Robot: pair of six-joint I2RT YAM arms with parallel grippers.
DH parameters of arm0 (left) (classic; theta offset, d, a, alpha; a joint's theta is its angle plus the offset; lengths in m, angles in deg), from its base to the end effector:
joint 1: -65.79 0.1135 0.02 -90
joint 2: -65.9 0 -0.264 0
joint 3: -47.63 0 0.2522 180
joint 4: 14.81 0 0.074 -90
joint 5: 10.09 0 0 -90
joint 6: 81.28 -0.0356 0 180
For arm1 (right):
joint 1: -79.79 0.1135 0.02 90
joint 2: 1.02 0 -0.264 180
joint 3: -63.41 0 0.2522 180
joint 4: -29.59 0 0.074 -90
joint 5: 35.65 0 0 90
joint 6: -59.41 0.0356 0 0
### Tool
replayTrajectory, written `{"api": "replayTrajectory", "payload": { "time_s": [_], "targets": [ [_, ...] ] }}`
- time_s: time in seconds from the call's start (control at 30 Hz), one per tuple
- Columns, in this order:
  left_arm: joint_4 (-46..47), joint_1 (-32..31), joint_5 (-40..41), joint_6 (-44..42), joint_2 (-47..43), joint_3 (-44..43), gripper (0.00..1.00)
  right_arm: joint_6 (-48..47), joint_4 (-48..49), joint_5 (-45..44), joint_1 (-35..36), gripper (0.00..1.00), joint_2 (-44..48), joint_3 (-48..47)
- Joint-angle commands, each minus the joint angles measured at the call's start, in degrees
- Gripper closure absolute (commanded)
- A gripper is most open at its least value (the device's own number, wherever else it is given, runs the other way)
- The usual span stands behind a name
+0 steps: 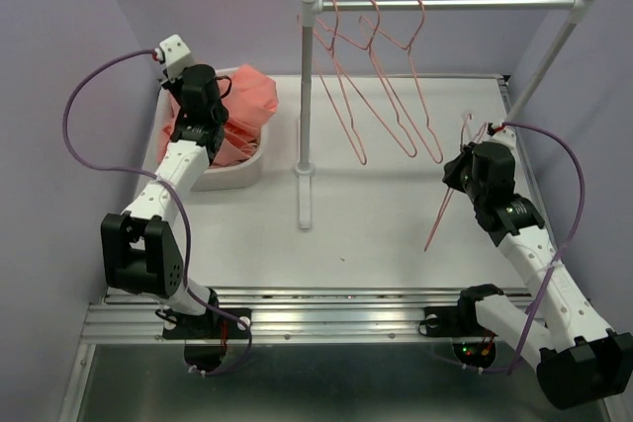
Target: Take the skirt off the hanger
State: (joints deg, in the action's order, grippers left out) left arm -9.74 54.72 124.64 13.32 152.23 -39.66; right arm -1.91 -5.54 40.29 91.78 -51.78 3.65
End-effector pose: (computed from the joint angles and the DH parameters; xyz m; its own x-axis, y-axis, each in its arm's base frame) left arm 0.3522 -0.0434 0.3916 0.1469 -0.0868 -0.9853 -0.5404 0.8273 -0.1534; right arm 0.1970 0.0330 0.3096 -0.3723 0.3969 -0.8390 0.2171 0.9161 0.3370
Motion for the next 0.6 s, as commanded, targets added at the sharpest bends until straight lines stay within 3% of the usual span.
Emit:
{"api": "replayTrajectory", "payload": {
  "time_s": [0.0, 0.2, 0.4, 0.57],
  "targets": [
    [-0.53, 4.03, 0.36, 13.75, -1.25, 4.44, 1.00, -0.83, 3.35, 0.97, -0.30, 0.99, 0.05, 0.65],
    [-6.77, 4.57, -1.22, 20.35, 6.64, 9.38, 1.00, -0.74, 3.26, 0.79, -0.30, 0.99, -0.39, 0.65],
    [-17.58, 4.65, -1.40, 23.78, 17.28, 3.23, 1.00, -1.00, 3.08, 0.97, -0.30, 0.99, 0.31, 0.29],
    [-20.24, 4.65, -2.80, 24.67, 18.62, 2.43, 1.00, -1.09, 2.82, 1.67, -0.30, 0.99, 0.58, -0.23]
  ]
}}
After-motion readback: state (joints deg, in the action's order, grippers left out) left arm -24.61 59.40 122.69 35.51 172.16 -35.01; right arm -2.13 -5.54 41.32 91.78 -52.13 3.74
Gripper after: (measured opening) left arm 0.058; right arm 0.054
